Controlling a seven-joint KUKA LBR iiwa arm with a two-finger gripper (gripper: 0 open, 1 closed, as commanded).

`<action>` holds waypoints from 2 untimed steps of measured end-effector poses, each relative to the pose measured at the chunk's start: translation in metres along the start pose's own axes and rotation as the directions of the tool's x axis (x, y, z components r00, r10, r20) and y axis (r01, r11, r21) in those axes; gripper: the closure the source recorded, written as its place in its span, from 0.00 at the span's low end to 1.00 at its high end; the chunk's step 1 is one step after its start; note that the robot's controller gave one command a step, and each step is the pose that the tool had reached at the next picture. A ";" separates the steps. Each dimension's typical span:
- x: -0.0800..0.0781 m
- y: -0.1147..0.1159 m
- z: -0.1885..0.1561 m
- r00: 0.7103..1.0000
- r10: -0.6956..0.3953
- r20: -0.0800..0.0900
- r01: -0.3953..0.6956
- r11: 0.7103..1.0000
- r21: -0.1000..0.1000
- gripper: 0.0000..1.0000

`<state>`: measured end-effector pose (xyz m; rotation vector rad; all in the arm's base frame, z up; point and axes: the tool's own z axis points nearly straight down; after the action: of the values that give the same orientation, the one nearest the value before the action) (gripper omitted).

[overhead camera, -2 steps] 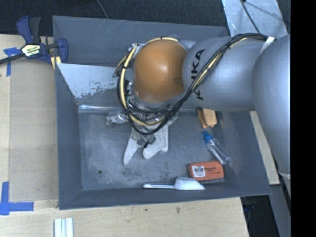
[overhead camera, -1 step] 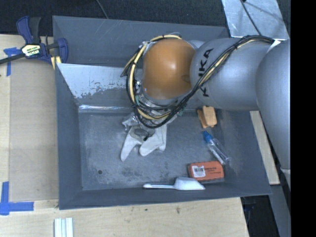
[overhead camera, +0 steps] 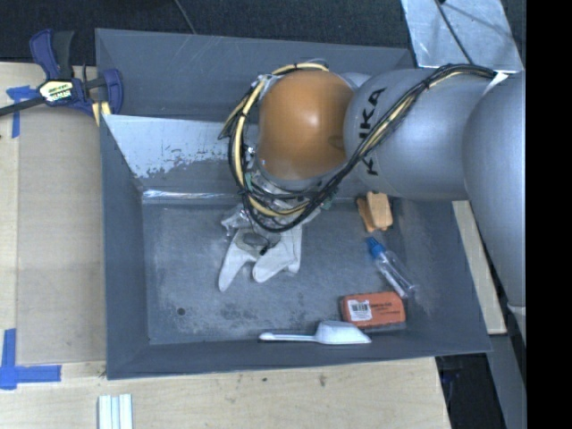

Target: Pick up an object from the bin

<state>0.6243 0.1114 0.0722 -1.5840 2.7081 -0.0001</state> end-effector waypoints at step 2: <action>0.001 0.001 -0.015 1.000 0.001 -0.003 -0.001 1.000 -0.004 1.00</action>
Offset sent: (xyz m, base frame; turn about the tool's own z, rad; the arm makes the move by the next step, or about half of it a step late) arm -0.0001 0.0000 0.0498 0.0000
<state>0.6226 0.1113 0.0875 -1.5846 2.7130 0.0036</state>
